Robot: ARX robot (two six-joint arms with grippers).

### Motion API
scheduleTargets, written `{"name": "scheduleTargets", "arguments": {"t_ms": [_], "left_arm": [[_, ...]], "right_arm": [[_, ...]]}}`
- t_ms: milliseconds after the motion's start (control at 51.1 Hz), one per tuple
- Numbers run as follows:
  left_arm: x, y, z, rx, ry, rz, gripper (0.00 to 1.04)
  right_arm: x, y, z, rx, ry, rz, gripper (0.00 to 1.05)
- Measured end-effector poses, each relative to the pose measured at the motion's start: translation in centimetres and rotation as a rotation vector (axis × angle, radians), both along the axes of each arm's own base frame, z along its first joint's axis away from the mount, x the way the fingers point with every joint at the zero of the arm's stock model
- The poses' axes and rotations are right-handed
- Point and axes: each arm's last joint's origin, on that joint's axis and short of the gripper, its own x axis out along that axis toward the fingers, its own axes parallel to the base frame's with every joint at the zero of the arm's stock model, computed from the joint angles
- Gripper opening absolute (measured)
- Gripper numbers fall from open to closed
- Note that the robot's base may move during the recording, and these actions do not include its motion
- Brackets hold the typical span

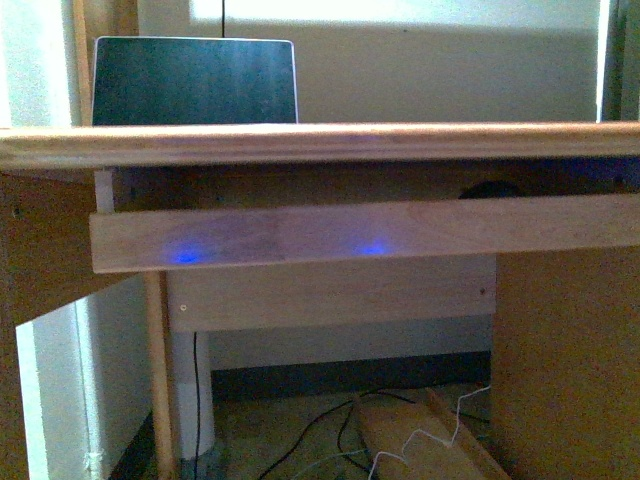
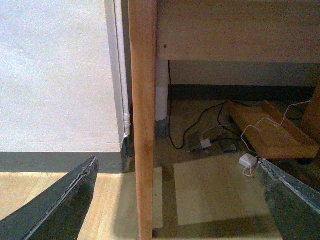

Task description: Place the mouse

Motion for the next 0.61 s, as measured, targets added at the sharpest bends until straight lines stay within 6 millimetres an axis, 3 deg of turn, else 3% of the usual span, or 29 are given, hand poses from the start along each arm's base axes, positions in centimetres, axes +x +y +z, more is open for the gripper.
{"name": "scheduleTargets", "arguments": {"t_ms": [607], "left_arm": [[0.03,-0.01,-0.07,-0.019,0.009,0.012,0.97]], "right_arm": [[0.0,0.0,0.0,0.001,0.0,0.0,0.97]]}}
